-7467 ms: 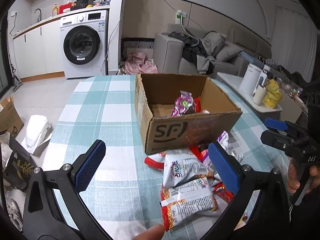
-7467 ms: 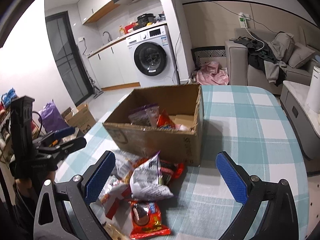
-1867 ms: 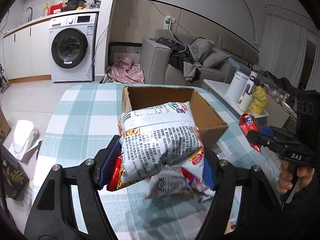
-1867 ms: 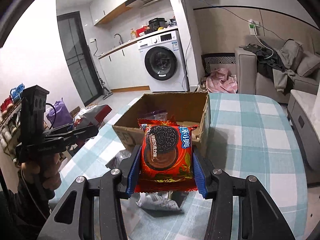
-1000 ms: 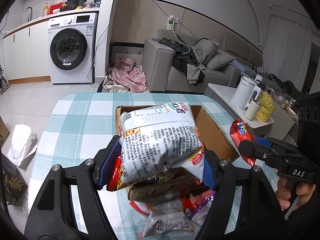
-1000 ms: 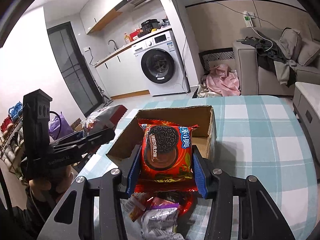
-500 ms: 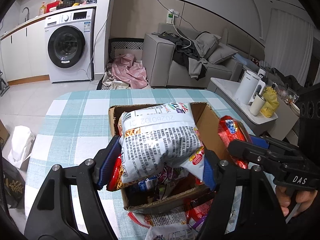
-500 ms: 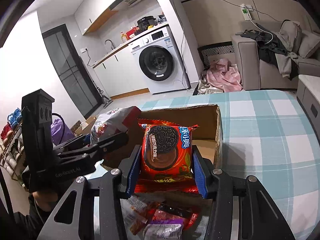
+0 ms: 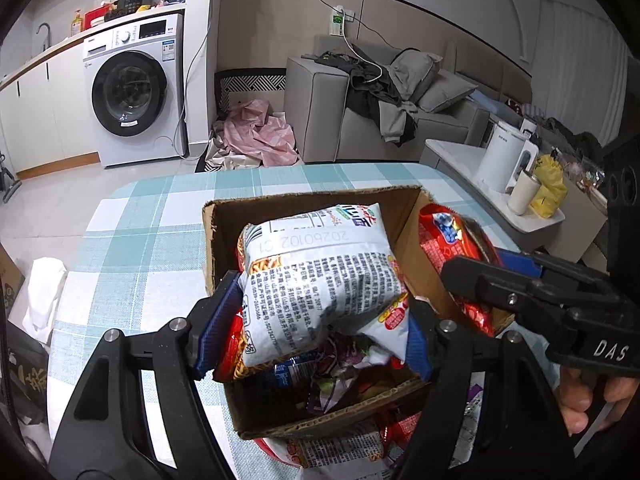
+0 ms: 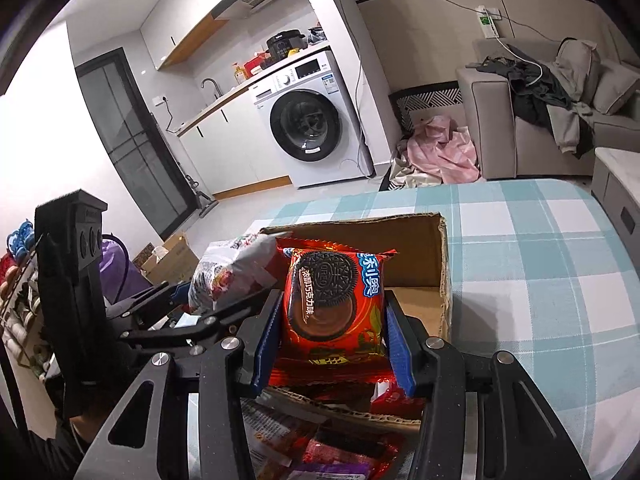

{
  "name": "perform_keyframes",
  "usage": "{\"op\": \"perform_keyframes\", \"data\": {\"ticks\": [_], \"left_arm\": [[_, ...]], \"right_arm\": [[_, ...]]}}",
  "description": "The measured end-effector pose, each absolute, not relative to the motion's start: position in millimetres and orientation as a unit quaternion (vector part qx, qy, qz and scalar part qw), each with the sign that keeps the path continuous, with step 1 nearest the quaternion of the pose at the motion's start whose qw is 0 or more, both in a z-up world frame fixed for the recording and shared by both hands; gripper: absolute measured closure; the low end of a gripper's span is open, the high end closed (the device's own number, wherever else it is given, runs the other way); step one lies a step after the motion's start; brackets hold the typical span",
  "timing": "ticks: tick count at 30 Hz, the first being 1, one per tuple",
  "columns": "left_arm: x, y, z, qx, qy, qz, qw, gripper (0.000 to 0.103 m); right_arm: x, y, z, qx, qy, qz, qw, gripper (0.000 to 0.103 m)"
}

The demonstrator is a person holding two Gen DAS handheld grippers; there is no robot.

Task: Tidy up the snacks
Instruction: 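Lower both packs into the box and open both tools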

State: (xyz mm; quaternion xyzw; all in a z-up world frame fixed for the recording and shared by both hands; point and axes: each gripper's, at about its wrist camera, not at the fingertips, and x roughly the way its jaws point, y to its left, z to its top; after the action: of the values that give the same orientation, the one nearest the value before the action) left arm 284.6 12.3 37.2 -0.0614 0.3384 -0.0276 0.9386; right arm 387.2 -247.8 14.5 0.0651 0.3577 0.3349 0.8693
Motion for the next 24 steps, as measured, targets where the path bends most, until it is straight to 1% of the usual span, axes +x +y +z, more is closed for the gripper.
{"op": "perform_keyframes", "data": {"ticks": [12,20,23,24], "left_arm": [[302.0,4.0,21.8,-0.054,0.353,-0.038,0.933,0.032],[298.2,3.4,22.9,-0.048,0.357,-0.038,0.932,0.03],[289.0,5.6,29.2,-0.054,0.352,-0.045,0.933,0.025],[284.8,6.9,31.7,-0.056,0.35,-0.047,0.934,0.023]], "right_arm": [[392.7,-248.0,10.9,0.065,0.367,0.32,0.871,0.055],[387.2,-252.6,14.6,0.058,0.359,0.315,0.877,0.055],[381.6,-259.2,19.2,0.063,0.347,0.311,0.883,0.049],[380.1,-261.7,20.5,0.064,0.346,0.309,0.883,0.043]]}}
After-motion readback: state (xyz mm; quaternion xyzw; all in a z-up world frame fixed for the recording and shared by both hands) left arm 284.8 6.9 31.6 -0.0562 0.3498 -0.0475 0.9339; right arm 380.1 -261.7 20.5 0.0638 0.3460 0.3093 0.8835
